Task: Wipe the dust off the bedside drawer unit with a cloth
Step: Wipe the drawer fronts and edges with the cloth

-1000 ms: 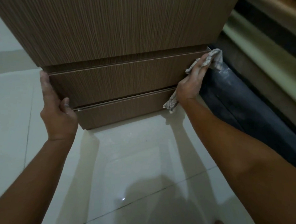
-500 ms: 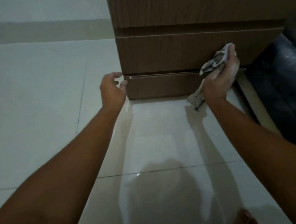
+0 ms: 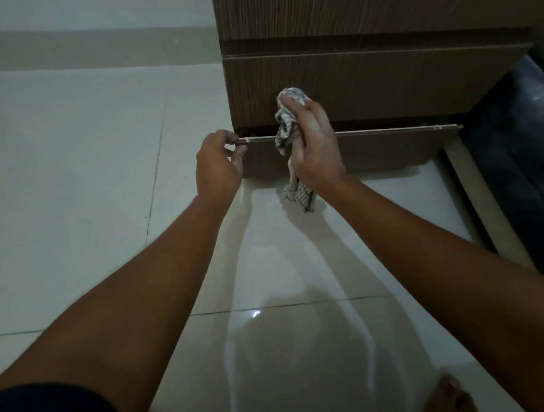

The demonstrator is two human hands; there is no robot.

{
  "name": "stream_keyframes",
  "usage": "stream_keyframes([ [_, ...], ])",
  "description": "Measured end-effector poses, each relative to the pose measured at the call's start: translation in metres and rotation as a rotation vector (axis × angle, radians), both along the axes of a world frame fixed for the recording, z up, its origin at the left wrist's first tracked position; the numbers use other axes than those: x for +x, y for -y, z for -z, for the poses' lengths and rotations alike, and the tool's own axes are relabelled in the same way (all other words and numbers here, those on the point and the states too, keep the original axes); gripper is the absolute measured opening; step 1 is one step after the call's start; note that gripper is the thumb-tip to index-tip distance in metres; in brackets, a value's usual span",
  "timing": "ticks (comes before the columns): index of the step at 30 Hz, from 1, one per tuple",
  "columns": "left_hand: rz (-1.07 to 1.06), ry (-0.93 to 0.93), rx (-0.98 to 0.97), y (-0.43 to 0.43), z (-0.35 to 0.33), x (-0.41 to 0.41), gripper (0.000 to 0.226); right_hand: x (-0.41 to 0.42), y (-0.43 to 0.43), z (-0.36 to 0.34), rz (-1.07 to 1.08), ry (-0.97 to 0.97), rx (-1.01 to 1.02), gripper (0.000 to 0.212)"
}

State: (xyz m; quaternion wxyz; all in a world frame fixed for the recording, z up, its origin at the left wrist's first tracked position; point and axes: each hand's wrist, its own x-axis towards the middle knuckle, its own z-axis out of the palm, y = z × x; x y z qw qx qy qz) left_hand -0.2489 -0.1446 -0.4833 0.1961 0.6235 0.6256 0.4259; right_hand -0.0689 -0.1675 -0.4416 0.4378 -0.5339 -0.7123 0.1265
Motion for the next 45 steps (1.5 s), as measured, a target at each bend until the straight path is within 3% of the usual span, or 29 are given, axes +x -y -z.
stream_keyframes([
  [4, 0.004, 0.026, 0.055, 0.015, 0.008, -0.001, 0.010, -0.012, -0.003, 0.011, -0.032, 0.133, -0.014, 0.054],
  [10, -0.020, 0.122, 0.048, 0.021, 0.015, -0.006, 0.022, -0.031, -0.005, 0.038, 0.030, 0.501, -0.107, 0.056],
  [15, -0.030, 0.016, 0.064, 0.016, 0.014, -0.009, 0.022, -0.056, -0.016, 0.045, 0.045, 0.519, -0.017, 0.043],
  [21, 0.022, 0.013, 0.082, 0.016, 0.017, -0.001, 0.036, -0.046, -0.022, 0.053, 0.126, 0.511, 0.070, 0.026],
  [30, 0.043, 0.122, 0.099, 0.016, 0.027, 0.010, 0.044, 0.006, -0.016, 0.058, 0.182, 0.506, 0.100, 0.031],
  [40, 0.030, 0.127, 0.151, 0.016, 0.032, 0.017, 0.036, 0.124, 0.006, 0.057, 0.502, 0.539, -0.039, 0.040],
  [45, 0.030, 0.102, 0.158, 0.016, 0.033, 0.014, 0.038, 0.179, 0.012, 0.057, 0.570, 0.388, -0.111, 0.038],
])
